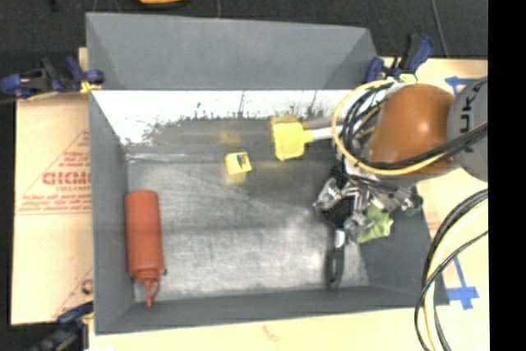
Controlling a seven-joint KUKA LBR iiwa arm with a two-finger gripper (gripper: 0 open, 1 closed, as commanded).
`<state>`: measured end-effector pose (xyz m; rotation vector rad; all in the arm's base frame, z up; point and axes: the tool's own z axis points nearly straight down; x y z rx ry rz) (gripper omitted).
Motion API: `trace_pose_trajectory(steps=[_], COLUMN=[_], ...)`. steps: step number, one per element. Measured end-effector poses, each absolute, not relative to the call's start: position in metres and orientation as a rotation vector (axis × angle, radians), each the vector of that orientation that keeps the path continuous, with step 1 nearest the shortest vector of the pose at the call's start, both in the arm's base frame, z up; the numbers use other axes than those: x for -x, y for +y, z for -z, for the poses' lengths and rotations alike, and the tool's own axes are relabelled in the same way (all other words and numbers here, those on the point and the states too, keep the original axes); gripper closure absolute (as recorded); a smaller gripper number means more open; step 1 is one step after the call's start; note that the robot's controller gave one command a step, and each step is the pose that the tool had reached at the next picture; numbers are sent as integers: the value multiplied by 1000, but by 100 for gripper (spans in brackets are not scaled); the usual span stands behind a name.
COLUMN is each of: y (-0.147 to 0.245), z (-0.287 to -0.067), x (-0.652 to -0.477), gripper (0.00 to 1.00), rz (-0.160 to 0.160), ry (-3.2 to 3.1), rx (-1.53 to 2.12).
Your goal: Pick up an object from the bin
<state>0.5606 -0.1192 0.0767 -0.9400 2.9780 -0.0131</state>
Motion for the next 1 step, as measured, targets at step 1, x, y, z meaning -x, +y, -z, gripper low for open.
trace_pose_trajectory(steps=[1], y=[-112], z=[-75], x=[-607], gripper=[100], rz=[-8], ry=[3052], rx=[802])
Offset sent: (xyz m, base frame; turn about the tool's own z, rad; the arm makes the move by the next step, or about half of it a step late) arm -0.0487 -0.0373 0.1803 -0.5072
